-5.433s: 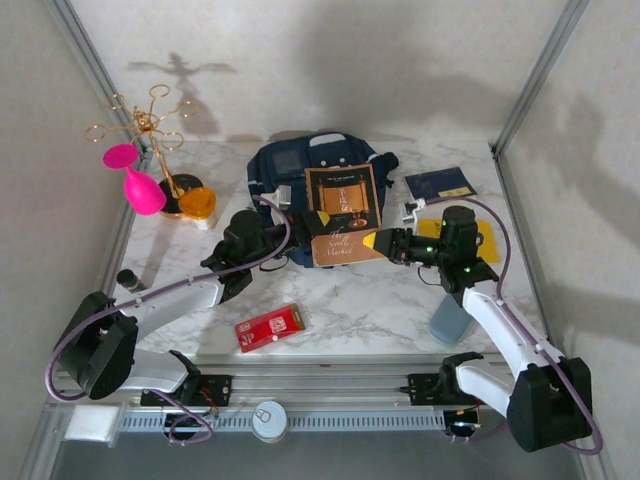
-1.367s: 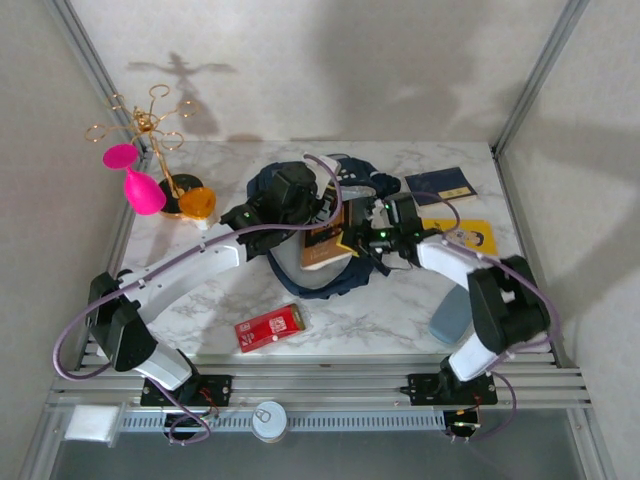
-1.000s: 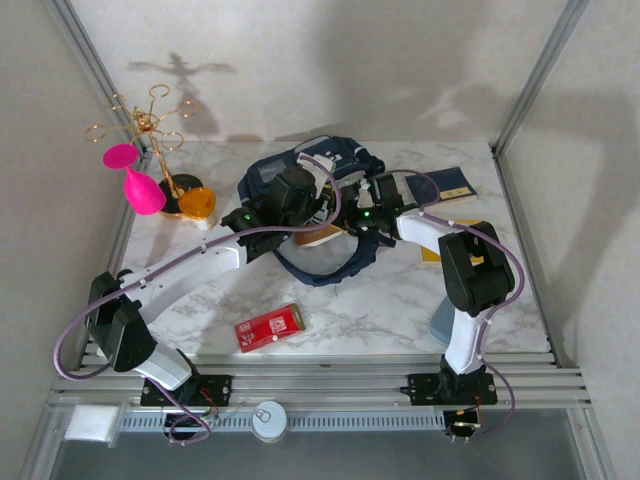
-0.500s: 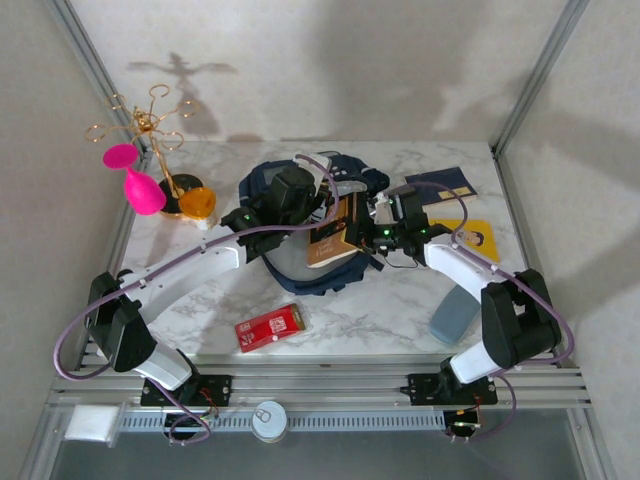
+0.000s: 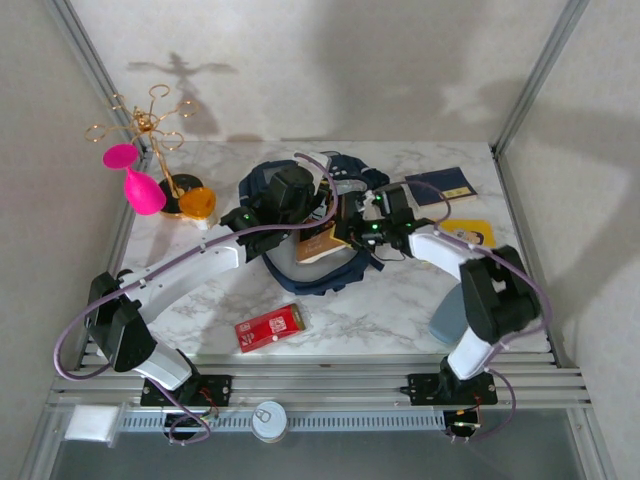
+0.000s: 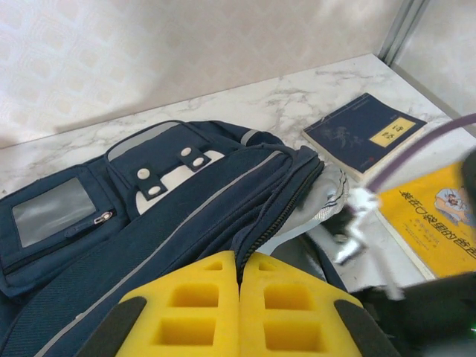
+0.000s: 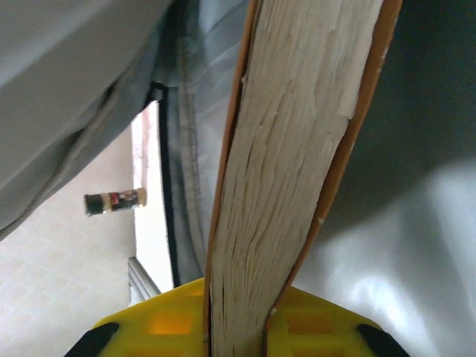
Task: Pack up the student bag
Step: Place the book in the student bag.
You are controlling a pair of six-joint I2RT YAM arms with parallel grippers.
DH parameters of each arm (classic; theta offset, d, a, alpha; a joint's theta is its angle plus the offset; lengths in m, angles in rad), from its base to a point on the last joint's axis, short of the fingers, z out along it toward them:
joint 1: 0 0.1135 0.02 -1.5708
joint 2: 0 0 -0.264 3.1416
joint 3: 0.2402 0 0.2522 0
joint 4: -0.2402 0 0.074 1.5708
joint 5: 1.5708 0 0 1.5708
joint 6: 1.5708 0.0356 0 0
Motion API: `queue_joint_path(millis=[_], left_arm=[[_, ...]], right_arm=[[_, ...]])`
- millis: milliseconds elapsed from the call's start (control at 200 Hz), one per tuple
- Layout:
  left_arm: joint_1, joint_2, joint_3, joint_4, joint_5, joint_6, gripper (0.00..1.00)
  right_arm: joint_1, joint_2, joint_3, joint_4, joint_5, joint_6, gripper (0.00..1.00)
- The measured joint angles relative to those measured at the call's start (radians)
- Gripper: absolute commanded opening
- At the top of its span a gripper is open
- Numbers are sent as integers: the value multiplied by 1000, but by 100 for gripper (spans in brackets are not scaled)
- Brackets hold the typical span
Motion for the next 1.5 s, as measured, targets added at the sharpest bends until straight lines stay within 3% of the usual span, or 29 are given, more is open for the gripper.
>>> queue_joint_path(millis=[110, 160, 215, 275, 370, 536, 786, 1016, 1166, 1502], left_arm=[[0, 0, 0, 0, 0, 0, 0], [0, 0, 0, 4, 0, 0, 0], [2, 0, 0, 8, -1, 0, 0], [5, 0, 0, 11, -4, -2, 0], [7, 0, 0, 22, -4, -8, 0], [7, 0, 0, 22, -5, -11, 0], [8, 0, -1, 23, -3, -19, 0], [9, 3, -1, 23, 5, -26, 0], [9, 8, -1, 22, 5, -26, 0], [11, 8, -1, 23, 3, -25, 0]], right_arm=[[11, 114, 84, 8, 19, -12, 2], [11, 158, 133, -4, 39, -30, 10], [11, 198, 187, -21, 65, -51, 25], [8, 228, 232, -35, 107, -79, 33], [2, 231, 244, -53, 165, -112, 48], [0, 150, 172, -103, 270, -173, 58], [53, -83, 53, -182, 416, -199, 34], [218, 23, 54, -165, 442, -169, 17], [240, 119, 66, -161, 497, -172, 7], [229, 159, 155, -69, 708, -174, 7]])
